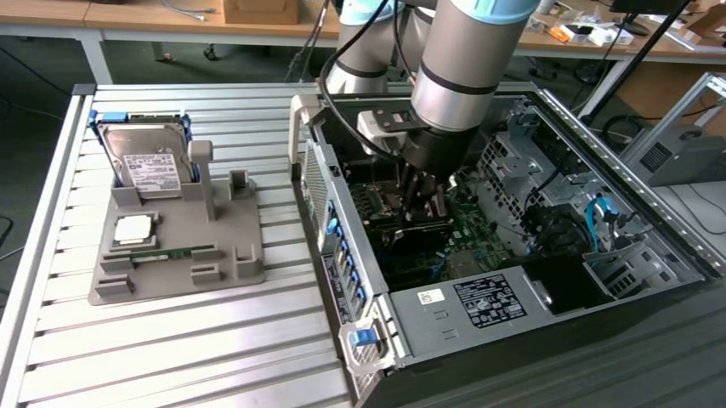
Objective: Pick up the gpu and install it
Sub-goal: 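Insert the gpu into the slot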
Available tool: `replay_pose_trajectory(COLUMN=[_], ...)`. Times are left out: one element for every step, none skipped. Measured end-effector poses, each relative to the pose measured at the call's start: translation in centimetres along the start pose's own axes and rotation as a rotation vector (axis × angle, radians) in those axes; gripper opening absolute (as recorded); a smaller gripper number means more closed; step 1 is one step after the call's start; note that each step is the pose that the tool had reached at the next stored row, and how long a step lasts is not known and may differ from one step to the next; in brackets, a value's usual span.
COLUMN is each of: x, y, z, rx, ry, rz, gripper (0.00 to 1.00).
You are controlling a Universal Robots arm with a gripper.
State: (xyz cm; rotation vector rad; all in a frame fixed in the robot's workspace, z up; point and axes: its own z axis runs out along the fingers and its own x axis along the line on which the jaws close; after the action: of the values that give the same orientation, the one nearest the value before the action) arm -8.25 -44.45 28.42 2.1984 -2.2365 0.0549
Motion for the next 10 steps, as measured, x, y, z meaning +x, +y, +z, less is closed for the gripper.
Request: replay_pose_trajectory(x=[0.0, 0.0, 0.0, 0.0, 0.0, 0.0, 0.0, 0.0, 0.0, 0.0], y=[-0.06, -0.22, -0.66, -1.03, -1.58, -2.05, -2.91, -3.49, -3.99, -4.59], z=[0.0, -0.01, 0.01, 0.03, 0.05, 0.07, 0.12, 0.16, 0.2, 0.24], rx=[-0.0001, -0.0003, -0.002, -0.0039, -0.007, -0.0098, -0.0155, -0.0197, -0.0232, -0.0276], ry=[-0.0009, -0.0016, -0.0022, -0.0023, -0.0022, -0.0022, -0.0021, -0.002, -0.0021, -0.002], rz=[-0.002, -0.005, -0.008, -0.008, -0.009, -0.009, -0.009, -0.009, -0.01, -0.01], gripper=[0.11, 0.11, 0.11, 0.11, 0.11, 0.11, 0.11, 0.11, 0.11, 0.11])
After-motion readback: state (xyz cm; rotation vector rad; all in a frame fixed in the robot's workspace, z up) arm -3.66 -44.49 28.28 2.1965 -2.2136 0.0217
